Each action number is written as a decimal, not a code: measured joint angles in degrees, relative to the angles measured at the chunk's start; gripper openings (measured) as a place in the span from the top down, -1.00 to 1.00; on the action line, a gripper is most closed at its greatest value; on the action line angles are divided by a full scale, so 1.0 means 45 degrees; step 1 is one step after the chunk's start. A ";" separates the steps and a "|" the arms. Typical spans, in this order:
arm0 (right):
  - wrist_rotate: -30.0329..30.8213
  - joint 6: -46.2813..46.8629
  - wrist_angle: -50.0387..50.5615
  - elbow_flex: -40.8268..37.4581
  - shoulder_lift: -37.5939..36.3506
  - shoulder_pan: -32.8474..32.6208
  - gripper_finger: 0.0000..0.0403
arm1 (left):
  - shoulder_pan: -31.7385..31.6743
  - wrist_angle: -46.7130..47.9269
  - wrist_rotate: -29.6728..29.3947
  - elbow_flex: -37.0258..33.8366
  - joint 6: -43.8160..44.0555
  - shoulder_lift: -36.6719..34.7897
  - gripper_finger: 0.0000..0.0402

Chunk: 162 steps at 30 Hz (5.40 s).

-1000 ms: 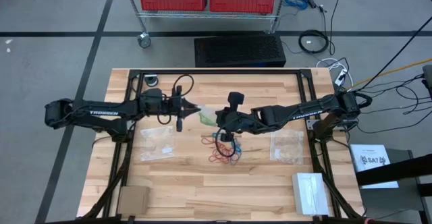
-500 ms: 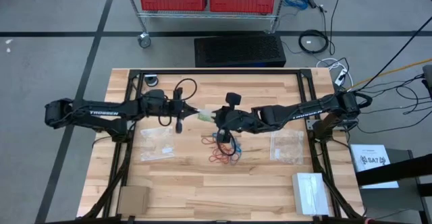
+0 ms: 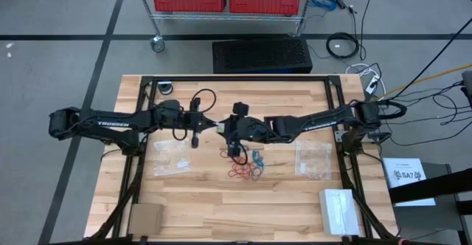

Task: Sort rubber bands
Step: Close the top transparent zip bag, then open the bottom right transparent zip bag

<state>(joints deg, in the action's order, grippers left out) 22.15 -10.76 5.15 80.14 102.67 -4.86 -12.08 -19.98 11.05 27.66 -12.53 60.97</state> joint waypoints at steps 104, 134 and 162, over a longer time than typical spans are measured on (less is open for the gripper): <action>0.2238 0.4161 0.8740 -0.0001 -0.0870 0.0414 0.02 | -0.0978 0.3202 -0.5629 0.0478 0.0162 0.0656 0.09; -0.1037 1.4789 1.3815 -0.6300 -0.0982 -0.3016 0.89 | 0.1617 0.4069 -0.6814 0.0496 0.0253 -0.0675 0.12; -0.0257 0.6274 0.7139 -0.4381 -0.0962 -0.0253 0.99 | 0.1617 0.3990 -0.6829 0.0491 0.0379 -0.0675 0.12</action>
<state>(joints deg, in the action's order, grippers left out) 20.99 17.47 37.28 60.42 98.35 -6.00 -4.80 -2.02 -19.68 29.87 -10.83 57.93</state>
